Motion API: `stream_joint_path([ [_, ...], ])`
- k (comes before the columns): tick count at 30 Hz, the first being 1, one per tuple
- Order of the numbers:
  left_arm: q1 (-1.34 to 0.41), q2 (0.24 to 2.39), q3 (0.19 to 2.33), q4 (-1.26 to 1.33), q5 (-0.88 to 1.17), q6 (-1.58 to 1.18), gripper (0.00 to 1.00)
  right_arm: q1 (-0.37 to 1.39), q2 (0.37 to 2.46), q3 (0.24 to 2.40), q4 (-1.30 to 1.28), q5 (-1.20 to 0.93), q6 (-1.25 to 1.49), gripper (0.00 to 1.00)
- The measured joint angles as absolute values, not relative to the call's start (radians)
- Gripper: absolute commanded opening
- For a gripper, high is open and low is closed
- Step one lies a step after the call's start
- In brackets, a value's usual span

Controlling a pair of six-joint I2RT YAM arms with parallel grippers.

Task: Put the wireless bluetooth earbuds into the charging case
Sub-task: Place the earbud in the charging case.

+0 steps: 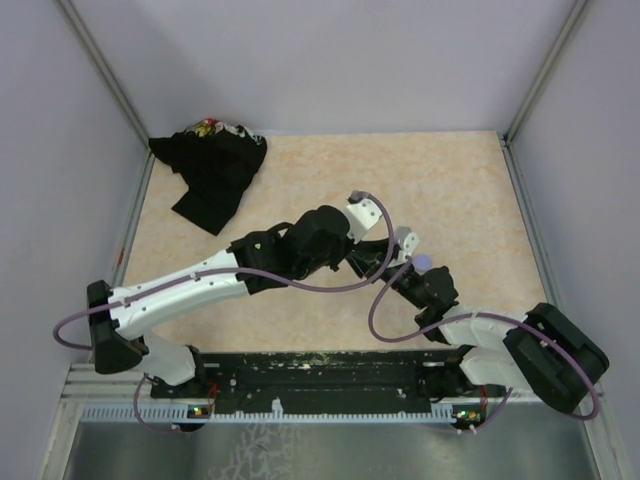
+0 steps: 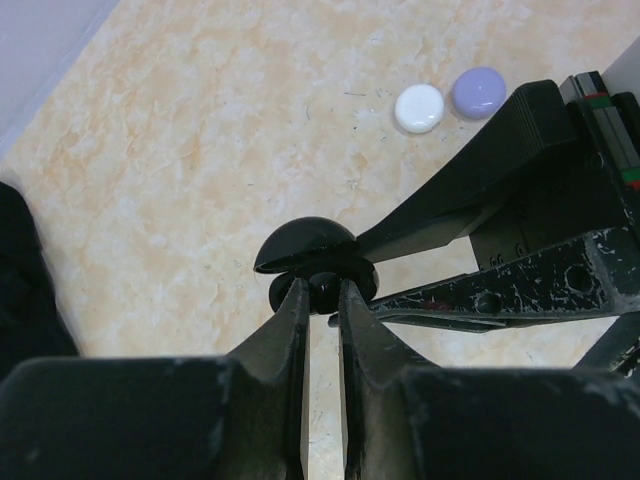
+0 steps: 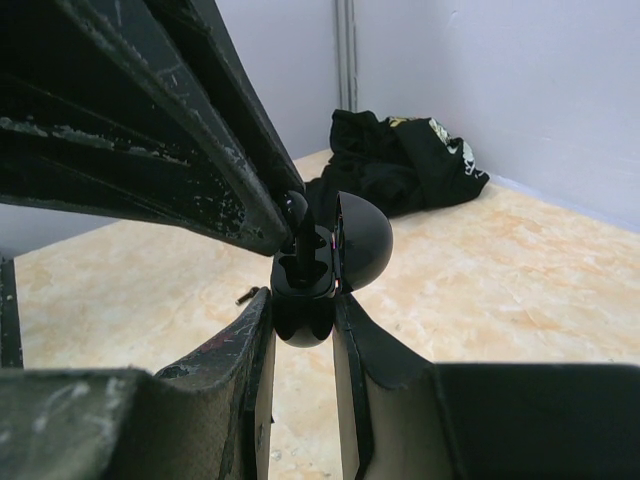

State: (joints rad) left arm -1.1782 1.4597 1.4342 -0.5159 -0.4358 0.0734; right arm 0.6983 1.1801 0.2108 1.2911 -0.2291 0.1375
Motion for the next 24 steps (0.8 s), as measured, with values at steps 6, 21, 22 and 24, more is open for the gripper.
stream_joint_path([
  [6, -1.175, 1.471, 1.468, -0.584, -0.438, 0.035, 0.0, 0.698, 1.188, 0.2, 1.309, -0.227, 0.109, 0.0],
  [21, -1.156, 1.488, 1.505, -0.659, -0.383, -0.022, 0.0, 0.698, 1.225, 0.183, 1.37, -0.227, 0.08, 0.0],
  [22, -1.155, 1.489, 1.505, -0.659, -0.381, -0.023, 0.0, 0.698, 1.225, 0.183, 1.37, -0.227, 0.08, 0.0],
  [24, -1.154, 1.489, 1.505, -0.659, -0.379, -0.023, 0.0, 0.698, 1.225, 0.183, 1.37, -0.227, 0.079, 0.0],
])
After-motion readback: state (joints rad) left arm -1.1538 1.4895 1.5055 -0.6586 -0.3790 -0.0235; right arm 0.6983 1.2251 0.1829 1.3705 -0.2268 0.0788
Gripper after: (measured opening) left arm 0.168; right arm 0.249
